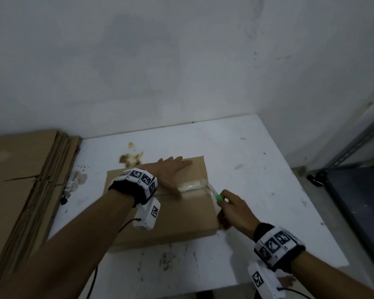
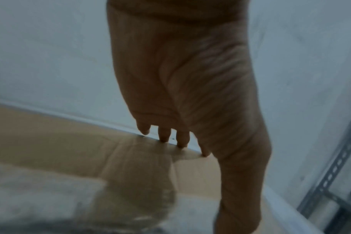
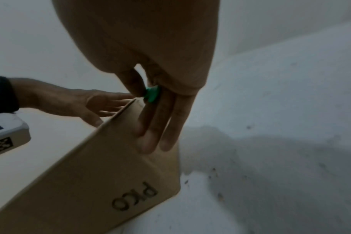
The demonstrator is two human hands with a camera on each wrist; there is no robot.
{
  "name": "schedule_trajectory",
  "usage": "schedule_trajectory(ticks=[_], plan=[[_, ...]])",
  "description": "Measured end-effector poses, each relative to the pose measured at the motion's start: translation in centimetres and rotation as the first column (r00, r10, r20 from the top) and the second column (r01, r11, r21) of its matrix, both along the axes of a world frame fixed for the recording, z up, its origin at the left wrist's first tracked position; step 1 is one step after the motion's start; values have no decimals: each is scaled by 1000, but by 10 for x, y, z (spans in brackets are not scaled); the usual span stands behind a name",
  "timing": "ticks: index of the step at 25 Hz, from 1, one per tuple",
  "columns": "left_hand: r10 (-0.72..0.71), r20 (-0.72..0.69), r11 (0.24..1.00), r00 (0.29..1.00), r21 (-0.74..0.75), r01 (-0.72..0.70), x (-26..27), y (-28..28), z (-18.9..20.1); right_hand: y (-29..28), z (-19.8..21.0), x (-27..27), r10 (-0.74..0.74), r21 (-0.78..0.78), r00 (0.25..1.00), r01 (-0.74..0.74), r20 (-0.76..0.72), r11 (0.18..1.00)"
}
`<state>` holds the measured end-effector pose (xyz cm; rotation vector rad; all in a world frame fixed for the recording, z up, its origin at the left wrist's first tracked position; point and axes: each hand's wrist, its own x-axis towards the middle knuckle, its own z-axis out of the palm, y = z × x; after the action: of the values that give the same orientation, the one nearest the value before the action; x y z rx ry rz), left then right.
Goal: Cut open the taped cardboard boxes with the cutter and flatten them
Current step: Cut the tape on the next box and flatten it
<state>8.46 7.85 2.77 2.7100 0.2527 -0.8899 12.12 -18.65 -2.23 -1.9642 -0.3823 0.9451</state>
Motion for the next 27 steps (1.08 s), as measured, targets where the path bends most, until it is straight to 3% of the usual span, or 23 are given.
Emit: schedule_trajectory(ticks=[2, 8, 17, 27], plan=[[38, 7, 997, 999, -64, -37, 4, -6, 2, -3, 0, -4, -4, 25, 985, 8, -173, 1000], [40, 56, 999, 998, 18, -41, -1, -23, -14, 23, -3, 21, -166, 63, 980, 174, -114, 983], [115, 89, 993, 989, -9, -115, 0, -24, -20, 34, -3, 14, -131, 49, 991, 133, -36, 990], [138, 79, 988, 987, 60, -143, 11, -25, -30, 17, 6, 9, -5, 145, 985, 30, -172, 989]])
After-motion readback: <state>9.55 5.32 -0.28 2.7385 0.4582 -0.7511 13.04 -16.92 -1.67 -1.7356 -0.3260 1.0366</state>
